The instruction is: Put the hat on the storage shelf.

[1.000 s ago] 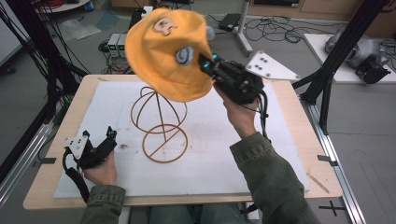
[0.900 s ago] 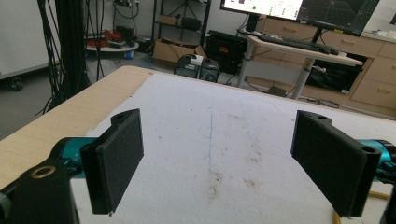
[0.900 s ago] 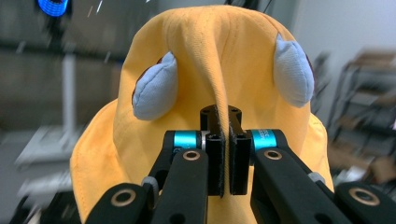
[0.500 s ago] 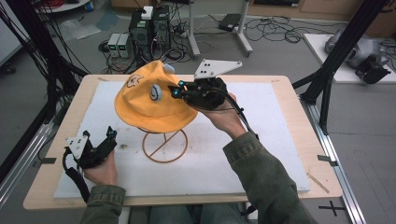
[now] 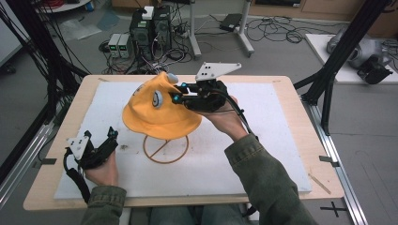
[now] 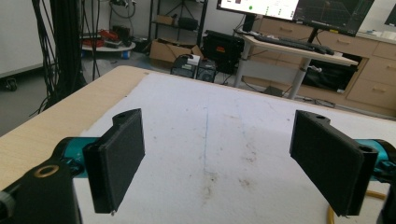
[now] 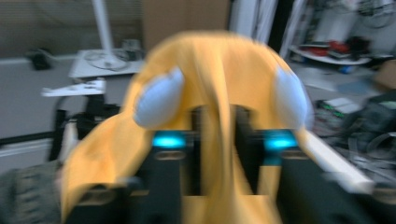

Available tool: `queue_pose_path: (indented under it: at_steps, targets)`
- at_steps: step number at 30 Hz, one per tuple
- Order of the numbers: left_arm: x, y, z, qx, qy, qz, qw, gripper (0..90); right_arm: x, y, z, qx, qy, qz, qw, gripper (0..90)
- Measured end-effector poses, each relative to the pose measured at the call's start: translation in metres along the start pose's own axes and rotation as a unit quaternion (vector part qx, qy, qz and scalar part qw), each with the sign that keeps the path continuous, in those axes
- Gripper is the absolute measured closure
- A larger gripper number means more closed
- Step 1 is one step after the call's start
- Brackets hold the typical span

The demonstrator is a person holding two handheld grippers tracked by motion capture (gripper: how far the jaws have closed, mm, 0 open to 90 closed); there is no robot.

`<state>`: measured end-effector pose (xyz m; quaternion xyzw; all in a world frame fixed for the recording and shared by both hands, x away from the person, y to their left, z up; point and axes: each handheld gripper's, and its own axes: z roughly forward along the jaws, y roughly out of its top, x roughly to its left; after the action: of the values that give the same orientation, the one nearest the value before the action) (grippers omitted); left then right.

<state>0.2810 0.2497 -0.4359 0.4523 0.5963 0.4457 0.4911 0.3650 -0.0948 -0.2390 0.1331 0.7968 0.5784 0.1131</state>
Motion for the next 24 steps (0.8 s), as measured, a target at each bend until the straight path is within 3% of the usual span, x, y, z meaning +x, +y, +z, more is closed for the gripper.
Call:
queue_pose_path:
  at_steps: [1,2,3,6,9,13,17,19,22,23,24]
  targets:
    - [0.0,0.0,0.0,0.002,0.0,-0.001,1.0,18.1,0.0,-0.001,0.001,-0.002,0.001,0.002,1.0,52.6]
    - [0.0,0.0,0.001,0.003,0.0,-0.001,1.0,18.1,0.0,-0.001,0.001,-0.002,0.001,0.002,1.0,52.6]
    - [0.0,-0.001,0.001,0.004,0.0,0.001,1.0,18.1,0.002,-0.003,0.001,-0.005,-0.023,0.0,0.9997,37.2]
    - [0.0,-0.001,0.001,0.004,0.0,0.0,1.0,18.1,0.001,-0.004,-0.004,-0.016,-0.053,0.012,0.9984,25.1]
    - [0.0,-0.001,0.001,0.004,0.001,-0.001,1.0,18.1,-0.003,-0.008,-0.016,-0.05,-0.074,0.024,0.9957,20.8]
    - [0.001,-0.001,0.001,0.004,0.001,-0.001,1.0,18.0,-0.007,-0.013,-0.031,-0.07,-0.1,0.028,0.9921,18.5]
    - [0.001,-0.001,0.001,0.002,0.002,-0.001,1.0,18.0,-0.008,-0.023,-0.065,-0.109,-0.158,0.034,0.9808,18.6]
    - [0.0,-0.001,0.001,-0.001,0.005,-0.002,1.0,17.8,-0.007,-0.027,-0.081,-0.123,-0.201,0.03,0.9714,18.5]
    - [-0.001,0.0,0.0,-0.002,0.008,0.003,1.0,17.1,-0.003,-0.035,-0.102,-0.141,-0.275,0.022,0.9508,17.7]
    - [-0.001,0.0,-0.001,-0.004,0.011,0.007,0.9999,17.1,-0.003,-0.035,-0.102,-0.141,-0.275,0.022,0.9508,17.7]
    - [-0.001,0.0,-0.001,-0.004,0.011,0.008,0.9999,17.0,0.0,-0.042,-0.114,-0.157,-0.316,0.023,0.9356,17.5]
